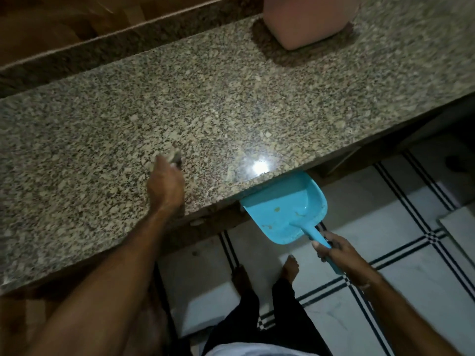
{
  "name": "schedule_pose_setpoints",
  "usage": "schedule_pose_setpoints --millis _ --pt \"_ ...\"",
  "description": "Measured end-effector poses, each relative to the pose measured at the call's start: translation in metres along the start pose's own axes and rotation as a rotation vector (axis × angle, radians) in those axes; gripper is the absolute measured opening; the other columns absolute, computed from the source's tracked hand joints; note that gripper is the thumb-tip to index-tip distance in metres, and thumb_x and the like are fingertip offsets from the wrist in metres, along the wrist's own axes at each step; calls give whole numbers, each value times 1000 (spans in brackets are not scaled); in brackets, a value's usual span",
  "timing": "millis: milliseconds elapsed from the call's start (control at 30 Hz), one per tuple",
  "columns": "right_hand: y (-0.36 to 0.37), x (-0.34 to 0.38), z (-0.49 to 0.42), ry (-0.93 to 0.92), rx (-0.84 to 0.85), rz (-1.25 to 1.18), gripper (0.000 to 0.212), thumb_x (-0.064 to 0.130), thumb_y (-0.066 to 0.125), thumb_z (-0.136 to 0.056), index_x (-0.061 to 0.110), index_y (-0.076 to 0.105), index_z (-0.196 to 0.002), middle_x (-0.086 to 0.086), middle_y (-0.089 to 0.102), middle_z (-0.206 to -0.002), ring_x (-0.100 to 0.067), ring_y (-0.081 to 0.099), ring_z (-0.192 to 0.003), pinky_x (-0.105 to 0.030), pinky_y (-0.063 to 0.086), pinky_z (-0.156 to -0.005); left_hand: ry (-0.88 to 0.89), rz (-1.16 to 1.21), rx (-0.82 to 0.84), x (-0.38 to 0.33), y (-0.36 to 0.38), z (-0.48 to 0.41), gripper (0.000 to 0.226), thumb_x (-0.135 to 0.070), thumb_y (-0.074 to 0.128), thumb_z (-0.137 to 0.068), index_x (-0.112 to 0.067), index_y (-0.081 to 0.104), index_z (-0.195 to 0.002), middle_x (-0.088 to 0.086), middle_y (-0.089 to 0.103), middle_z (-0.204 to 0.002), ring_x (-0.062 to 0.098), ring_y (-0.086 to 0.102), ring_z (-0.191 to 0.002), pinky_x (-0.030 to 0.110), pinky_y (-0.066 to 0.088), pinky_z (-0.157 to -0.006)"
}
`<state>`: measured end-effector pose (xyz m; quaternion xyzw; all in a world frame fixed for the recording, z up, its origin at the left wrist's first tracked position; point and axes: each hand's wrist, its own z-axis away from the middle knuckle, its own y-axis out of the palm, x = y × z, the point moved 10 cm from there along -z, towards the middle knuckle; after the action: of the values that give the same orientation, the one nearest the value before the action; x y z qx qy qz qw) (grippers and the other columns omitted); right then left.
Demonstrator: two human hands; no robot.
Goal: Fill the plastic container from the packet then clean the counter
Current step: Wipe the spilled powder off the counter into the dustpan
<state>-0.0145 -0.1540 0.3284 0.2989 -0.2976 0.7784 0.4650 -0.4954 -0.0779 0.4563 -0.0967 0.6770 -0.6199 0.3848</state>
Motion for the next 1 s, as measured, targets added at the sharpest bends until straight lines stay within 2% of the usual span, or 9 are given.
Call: schedule_pose_setpoints --millis 167,300,367,433,500,600,667,800,1000 --pt "-2 -6 -12 -9 33 -2 15 25 71 -96 18 72 -109 -2 62 -80 -18 60 -77 -31 52 -72 28 -329 -56 15 10 30 43 -26 58 -97 -18 41 -135 25 46 -133 43 48 -120 55 45 -95" --pt "-11 -7 -21 13 41 -3 8 21 68 -98 18 70 -105 0 61 -76 -14 58 -72 -21 51 -66 87 -315 -16 -62 48 50 41 -28 62 -92 -20 46 -129 17 51 -125 31 56 -106 43 56 -84" --pt "-16 -8 -25 21 54 -5 10 26 69 -97 21 71 -106 1 63 -78 -14 60 -74 -25 52 -70 173 -223 41 -115 77 63 40 -21 60 -92 -19 49 -130 12 52 -124 24 55 -101 30 52 -77" --pt "-22 -10 -30 30 68 -3 15 31 70 -96 23 72 -109 1 65 -80 -14 62 -76 -30 53 -74 227 -109 119 -162 103 69 36 -16 55 -95 -16 46 -131 13 51 -129 24 55 -103 32 55 -74" --pt "-31 -7 -34 20 71 7 17 30 71 -95 21 72 -110 -1 65 -79 -13 62 -76 -28 53 -72 193 24 191 -187 112 62 33 -16 53 -99 -15 45 -130 11 54 -123 26 58 -98 41 55 -68" --pt "-44 4 -39 -10 79 -4 19 30 72 -94 17 72 -109 0 64 -78 -14 60 -75 -25 53 -69 45 166 122 -167 86 34 32 -17 54 -100 -16 47 -132 3 60 -112 17 63 -82 30 47 -50" --pt "-55 8 -43 -18 83 -8 20 32 72 -91 18 72 -105 2 63 -78 -15 60 -76 -27 53 -71 -32 127 -12 -127 52 26 29 -20 56 -99 -19 54 -128 0 66 -108 15 66 -79 33 56 -54" --pt "-68 9 -53 -16 99 -18 23 42 72 -85 23 72 -98 4 63 -78 -14 60 -76 -30 53 -74 -197 -287 -26 -41 24 44 44 -23 52 -100 -2 45 -138 25 56 -132 42 53 -122 55 48 -93" --pt "-74 10 -66 -3 119 -21 4 20 69 -97 18 68 -100 0 60 -81 -14 58 -76 -25 52 -70 -80 -325 62 -115 75 67 41 -24 53 -97 -4 44 -132 23 58 -125 42 57 -113 53 57 -81"
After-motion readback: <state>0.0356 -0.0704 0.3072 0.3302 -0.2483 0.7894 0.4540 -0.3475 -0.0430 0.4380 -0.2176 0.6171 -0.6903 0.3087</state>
